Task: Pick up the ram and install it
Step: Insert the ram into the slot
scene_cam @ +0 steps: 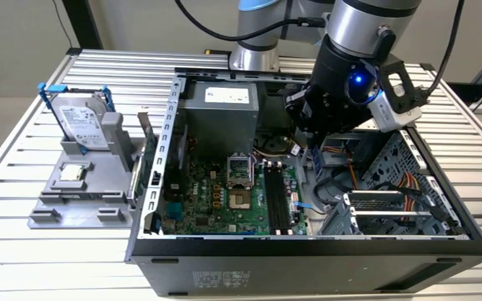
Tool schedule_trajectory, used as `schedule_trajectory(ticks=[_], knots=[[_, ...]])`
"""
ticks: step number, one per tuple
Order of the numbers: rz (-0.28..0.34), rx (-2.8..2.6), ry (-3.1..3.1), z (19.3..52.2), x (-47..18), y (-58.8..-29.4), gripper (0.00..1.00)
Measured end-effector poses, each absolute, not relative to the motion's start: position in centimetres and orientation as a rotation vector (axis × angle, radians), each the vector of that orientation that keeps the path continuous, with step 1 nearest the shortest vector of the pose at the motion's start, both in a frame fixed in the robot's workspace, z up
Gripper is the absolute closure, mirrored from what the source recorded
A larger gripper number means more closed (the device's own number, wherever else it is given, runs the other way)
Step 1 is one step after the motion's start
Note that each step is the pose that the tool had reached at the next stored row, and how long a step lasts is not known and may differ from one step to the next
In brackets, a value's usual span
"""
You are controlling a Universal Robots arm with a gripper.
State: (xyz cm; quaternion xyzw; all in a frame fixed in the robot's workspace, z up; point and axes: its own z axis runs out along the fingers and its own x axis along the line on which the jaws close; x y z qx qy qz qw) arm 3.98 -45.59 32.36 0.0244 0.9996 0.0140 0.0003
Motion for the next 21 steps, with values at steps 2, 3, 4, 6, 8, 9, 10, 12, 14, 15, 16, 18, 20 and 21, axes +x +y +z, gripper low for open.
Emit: schedule_trajectory(ticks=[2,3,4,6,8,9,10,12,14,15,16,18,20,21], knots=[[0.044,0.077,3.140,32.2,4.0,-45.6,1.00],[0.044,0.077,3.140,32.2,4.0,-45.6,1.00],[0.044,0.077,3.140,32.1,4.0,-45.6,1.00],[0.043,0.077,3.140,31.9,4.0,-45.6,1.00],[0.043,0.077,3.140,31.9,4.0,-45.6,1.00],[0.043,0.077,3.140,31.8,4.0,-45.6,1.00],[0.043,0.077,3.140,31.7,4.0,-45.6,1.00],[0.043,0.078,3.140,31.6,4.0,-45.6,1.00],[0.043,0.084,3.140,31.5,4.0,-45.6,1.00],[0.043,0.087,3.139,31.4,4.0,-45.6,1.00],[0.043,0.089,3.139,31.3,4.0,-45.6,1.00],[0.043,0.094,3.139,31.2,4.0,-45.6,1.00],[0.043,0.095,3.139,31.0,4.0,-45.6,1.00],[0.043,0.095,3.139,31.0,4.0,-45.6,1.00]])
